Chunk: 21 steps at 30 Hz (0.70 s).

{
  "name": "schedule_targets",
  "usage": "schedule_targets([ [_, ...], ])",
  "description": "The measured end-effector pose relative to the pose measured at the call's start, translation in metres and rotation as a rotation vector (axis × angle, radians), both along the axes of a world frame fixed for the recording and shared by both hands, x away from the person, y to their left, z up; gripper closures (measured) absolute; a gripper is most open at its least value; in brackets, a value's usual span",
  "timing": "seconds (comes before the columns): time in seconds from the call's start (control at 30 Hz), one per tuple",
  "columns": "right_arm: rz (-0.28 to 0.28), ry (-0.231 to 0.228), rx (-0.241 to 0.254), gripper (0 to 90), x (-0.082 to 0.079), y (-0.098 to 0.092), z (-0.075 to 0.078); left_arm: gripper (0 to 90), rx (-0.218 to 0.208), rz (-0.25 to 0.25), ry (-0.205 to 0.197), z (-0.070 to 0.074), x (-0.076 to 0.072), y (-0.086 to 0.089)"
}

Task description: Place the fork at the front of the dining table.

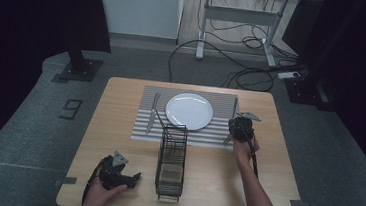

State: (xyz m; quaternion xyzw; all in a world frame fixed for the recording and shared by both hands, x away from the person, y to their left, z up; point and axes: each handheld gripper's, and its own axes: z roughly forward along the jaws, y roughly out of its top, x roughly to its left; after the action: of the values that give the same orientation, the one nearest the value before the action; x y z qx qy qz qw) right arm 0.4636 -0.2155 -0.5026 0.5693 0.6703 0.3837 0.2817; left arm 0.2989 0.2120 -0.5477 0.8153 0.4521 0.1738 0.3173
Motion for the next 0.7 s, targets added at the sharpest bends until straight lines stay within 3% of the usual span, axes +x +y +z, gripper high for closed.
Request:
schedule_targets([
  [0.37, -0.015, 0.017, 0.032, 86.1, 0.009, -0.002, -0.005, 6.3, 0.0, 0.0, 0.0, 0.0, 0.0, 0.0],
  [0.7, -0.024, 0.025, 0.015, 86.4, 0.019, 0.004, -0.012, 6.3, 0.0, 0.0, 0.0, 0.0, 0.0, 0.0],
])
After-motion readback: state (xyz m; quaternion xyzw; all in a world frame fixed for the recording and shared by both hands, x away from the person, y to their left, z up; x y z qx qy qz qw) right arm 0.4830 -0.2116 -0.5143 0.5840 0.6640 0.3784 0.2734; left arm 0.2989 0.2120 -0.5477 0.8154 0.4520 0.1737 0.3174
